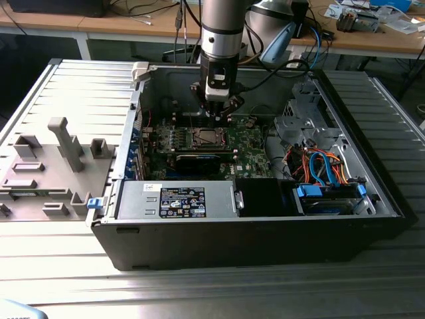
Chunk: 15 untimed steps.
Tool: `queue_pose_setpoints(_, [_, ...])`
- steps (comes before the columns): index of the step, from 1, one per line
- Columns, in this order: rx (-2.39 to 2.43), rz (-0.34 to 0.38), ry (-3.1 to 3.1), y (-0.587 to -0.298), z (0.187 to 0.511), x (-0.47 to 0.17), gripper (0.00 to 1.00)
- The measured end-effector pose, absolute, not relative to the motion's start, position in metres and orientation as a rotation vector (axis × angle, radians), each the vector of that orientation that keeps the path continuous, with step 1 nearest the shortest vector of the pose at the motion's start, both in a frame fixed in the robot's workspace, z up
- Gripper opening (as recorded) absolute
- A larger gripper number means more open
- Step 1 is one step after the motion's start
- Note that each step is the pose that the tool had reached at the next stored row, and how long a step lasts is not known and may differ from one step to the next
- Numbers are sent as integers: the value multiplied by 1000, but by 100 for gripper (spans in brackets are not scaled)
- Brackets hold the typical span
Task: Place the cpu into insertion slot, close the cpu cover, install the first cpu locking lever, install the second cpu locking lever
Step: 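Install the first cpu locking lever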
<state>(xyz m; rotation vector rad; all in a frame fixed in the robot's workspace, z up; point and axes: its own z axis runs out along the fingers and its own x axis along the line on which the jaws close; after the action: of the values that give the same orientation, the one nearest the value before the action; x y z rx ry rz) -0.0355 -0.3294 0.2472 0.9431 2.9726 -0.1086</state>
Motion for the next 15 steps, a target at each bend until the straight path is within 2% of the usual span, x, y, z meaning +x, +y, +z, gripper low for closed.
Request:
queue_pose_setpoints(4, [934, -102, 2977, -329, 247, -36, 11])
queue_pose_setpoints(6, [937, -64, 2985, -330, 247, -35, 11])
queue_pose_setpoints(9, [943, 44, 3006, -332, 247, -35, 11])
queue_pose_setpoints(11, [945, 85, 3013, -333, 247, -35, 11])
queue_pose_setpoints(15, [886, 87, 3033, -333, 247, -35, 11])
